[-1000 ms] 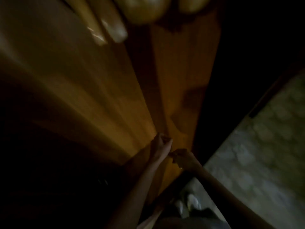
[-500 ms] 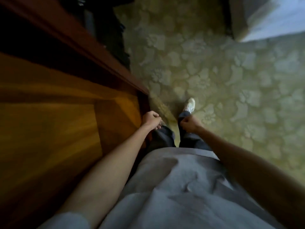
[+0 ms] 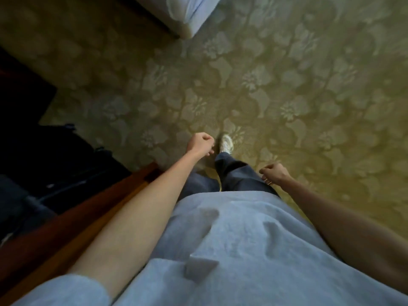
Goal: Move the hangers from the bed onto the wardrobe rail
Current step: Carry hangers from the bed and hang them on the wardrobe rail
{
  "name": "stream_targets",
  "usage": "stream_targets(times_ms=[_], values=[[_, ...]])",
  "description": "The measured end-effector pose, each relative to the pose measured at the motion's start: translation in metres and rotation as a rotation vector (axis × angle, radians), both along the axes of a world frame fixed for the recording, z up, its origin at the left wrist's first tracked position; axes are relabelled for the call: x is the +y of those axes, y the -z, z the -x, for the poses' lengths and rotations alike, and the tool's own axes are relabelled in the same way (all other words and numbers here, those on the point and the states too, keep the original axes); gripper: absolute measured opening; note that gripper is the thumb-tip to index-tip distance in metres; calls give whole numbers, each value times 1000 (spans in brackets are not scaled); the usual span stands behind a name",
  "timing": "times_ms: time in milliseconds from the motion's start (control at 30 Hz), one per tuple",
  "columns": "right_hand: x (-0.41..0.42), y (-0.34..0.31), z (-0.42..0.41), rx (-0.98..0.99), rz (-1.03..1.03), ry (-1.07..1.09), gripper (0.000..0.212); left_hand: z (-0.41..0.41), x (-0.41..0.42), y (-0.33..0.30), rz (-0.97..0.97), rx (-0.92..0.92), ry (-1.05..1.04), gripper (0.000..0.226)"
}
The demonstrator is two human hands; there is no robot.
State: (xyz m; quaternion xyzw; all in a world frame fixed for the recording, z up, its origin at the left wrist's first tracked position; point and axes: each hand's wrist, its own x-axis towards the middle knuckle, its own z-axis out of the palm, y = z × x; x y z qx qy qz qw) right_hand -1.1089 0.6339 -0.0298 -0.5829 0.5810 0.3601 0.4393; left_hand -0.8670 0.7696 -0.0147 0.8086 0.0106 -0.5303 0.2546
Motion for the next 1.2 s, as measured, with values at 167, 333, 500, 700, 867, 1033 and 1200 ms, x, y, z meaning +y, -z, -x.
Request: stream_targets(times_ms=[167,333,500,700,867,1033,1200], values=[[-78,1,-49,-98,-6,110,24,-32,-33,-3,-107,-66,51,24],[-161,-10,-137,-268,14,203,21,-60,-43,-1,-262,-61,-2,23],[-251,-16,-208,-397,49,242,18,-98,-93,7,-306,3,44,15],[-373,6,-232,-260,60,299,24,-166,-238,13,-265,45,54,21],[-476,-5,-231,-78,44,295,25,-239,-412,11,-140,48,11,20],[-575,-23,-248,-26,113,356,20,-298,-589,-11,57,22,100,15],[-667,-17,-281,-20,87,423,21,-341,-721,-19,96,4,215,14]])
